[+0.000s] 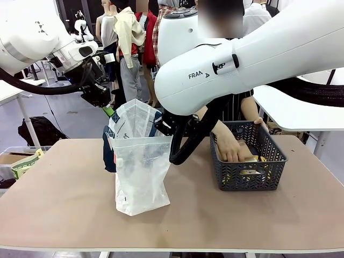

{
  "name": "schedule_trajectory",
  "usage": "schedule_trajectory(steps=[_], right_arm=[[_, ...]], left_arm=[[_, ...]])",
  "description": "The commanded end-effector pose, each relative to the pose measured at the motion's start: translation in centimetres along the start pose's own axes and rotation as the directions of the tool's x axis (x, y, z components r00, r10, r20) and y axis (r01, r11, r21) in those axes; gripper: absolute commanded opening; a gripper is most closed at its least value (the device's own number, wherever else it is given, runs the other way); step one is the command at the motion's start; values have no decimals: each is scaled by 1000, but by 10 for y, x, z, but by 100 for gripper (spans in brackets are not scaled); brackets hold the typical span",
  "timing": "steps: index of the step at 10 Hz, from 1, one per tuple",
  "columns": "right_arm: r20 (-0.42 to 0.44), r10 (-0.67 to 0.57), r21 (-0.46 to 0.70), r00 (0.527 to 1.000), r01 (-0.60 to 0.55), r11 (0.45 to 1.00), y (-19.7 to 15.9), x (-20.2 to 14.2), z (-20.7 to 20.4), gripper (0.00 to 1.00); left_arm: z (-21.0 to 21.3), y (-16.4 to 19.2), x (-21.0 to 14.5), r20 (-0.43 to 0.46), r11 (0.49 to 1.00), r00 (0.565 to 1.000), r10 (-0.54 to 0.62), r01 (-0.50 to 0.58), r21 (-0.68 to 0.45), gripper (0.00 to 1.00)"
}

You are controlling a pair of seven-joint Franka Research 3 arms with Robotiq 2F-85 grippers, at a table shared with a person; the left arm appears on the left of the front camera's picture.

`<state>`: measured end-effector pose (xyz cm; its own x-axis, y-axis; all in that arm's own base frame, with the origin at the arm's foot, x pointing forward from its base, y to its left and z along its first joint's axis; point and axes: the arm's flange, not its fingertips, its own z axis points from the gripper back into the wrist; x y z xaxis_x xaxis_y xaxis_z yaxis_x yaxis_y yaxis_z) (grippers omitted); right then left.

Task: Transfer purchased items from the store into the shopping bag.
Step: Move the Reusable shopping bag to the right side of the table.

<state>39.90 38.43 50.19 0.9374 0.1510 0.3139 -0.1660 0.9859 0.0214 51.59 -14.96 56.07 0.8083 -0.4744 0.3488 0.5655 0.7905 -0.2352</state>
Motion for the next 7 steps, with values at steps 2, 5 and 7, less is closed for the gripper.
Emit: schedule_trajectory(steps=[2,5,7], right_arm=[[2,0,-6,1000,0,1000,-2,-4,1,0],[2,0,-6,1000,0,1000,-2,-4,1,0],[2,0,-6,1000,0,1000,-2,-4,1,0]], left_arm=[[2,0,0,5,1000,1000,-2,2,-2,0],[2,0,0,5,1000,1000,-2,2,-2,0],[2,0,0,5,1000,1000,-2,2,-2,0]])
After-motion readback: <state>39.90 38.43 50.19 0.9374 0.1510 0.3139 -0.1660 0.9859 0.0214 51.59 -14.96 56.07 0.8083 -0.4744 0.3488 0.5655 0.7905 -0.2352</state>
